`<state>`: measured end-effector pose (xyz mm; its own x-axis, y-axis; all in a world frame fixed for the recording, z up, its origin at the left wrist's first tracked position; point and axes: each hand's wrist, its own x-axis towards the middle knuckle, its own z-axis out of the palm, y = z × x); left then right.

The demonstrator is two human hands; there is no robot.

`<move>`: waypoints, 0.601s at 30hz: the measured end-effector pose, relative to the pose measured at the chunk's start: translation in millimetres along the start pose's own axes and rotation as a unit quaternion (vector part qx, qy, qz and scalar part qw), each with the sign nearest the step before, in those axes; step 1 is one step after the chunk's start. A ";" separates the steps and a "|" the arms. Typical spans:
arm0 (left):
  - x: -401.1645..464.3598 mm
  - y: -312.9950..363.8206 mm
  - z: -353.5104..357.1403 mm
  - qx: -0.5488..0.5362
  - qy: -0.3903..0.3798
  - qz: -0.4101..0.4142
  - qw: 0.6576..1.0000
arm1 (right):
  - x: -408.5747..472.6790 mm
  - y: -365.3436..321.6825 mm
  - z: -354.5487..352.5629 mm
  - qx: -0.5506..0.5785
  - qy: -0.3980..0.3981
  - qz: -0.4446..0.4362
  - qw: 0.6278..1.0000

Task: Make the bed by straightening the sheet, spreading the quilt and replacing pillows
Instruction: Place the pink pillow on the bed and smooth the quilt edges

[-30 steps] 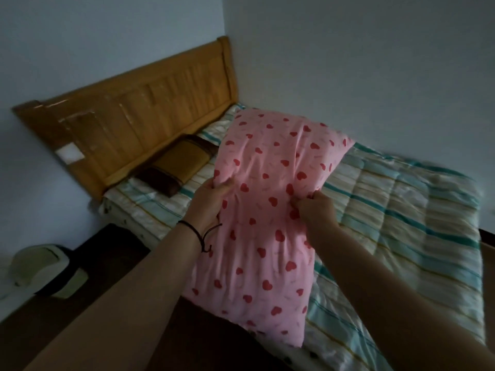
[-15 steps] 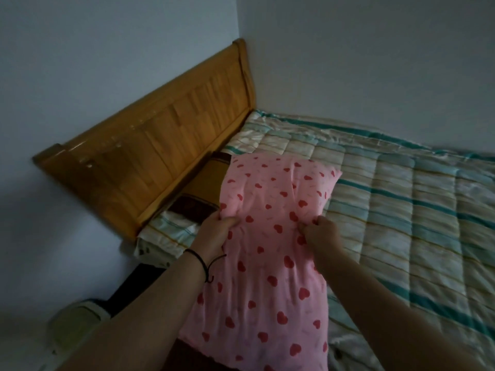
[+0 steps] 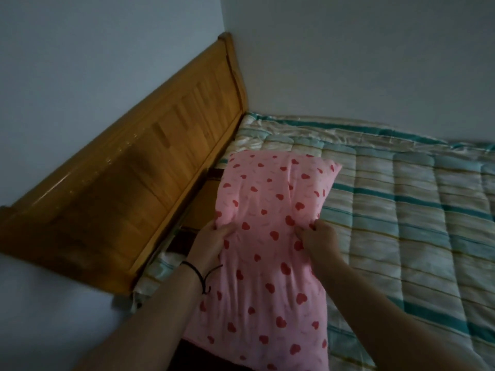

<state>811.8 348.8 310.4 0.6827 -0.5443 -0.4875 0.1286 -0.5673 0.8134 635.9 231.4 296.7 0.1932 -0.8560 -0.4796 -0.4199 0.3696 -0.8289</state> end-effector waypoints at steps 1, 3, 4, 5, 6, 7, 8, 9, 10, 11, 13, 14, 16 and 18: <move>7.3 4.0 -2.8 0.017 0.006 -0.003 1.000 | 6.1 -4.3 6.1 0.003 0.003 -0.002 1.000; 59.7 16.2 -10.4 0.030 -0.007 -0.011 0.999 | 46.4 -23.2 36.0 -0.004 0.015 0.000 1.000; 62.2 19.1 -12.2 0.031 -0.012 -0.011 0.999 | 46.8 -28.2 38.4 -0.005 0.011 -0.002 1.000; 78.9 25.6 -14.5 0.023 -0.016 -0.014 1.000 | 60.9 -35.7 48.3 -0.003 0.012 0.000 1.000; 99.3 29.3 -17.7 0.022 -0.018 -0.013 0.999 | 76.2 -43.2 60.0 -0.007 0.015 0.000 1.000; 118.0 33.7 -20.9 0.024 -0.021 -0.013 0.999 | 90.2 -50.9 70.7 -0.011 0.019 -0.001 1.000; 130.7 38.3 -23.7 0.023 -0.023 -0.015 0.999 | 99.5 -56.8 77.8 -0.015 0.024 -0.003 1.000; 152.5 44.4 -26.9 0.017 -0.028 -0.017 0.999 | 115.3 -63.6 88.5 -0.016 0.031 -0.003 0.999; 171.2 51.0 -30.0 0.006 -0.035 -0.017 0.999 | 129.4 -70.2 97.2 -0.011 0.034 -0.004 0.999; 188.3 57.3 -32.6 0.001 -0.040 -0.019 0.999 | 141.9 -76.3 105.3 -0.009 0.040 -0.005 0.999; 228.2 71.3 -35.6 -0.007 -0.050 -0.017 0.999 | 173.7 -87.7 125.2 0.004 0.047 0.004 0.999; 245.5 75.4 -35.8 -0.012 -0.051 -0.017 0.999 | 185.1 -92.7 133.5 0.007 0.048 0.007 0.999; 280.4 89.6 -35.7 -0.014 -0.054 -0.015 0.998 | 210.7 -105.8 151.9 0.013 0.056 0.018 0.998; 323.2 108.7 -32.9 -0.023 -0.071 -0.007 0.997 | 244.0 -125.7 169.7 0.012 0.071 0.022 0.997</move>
<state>1070.0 131.6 251.6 0.5721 -0.6200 -0.5370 0.1729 -0.5489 0.8178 886.3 37.4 235.0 0.0468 -0.8811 -0.4706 -0.4035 0.4143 -0.8158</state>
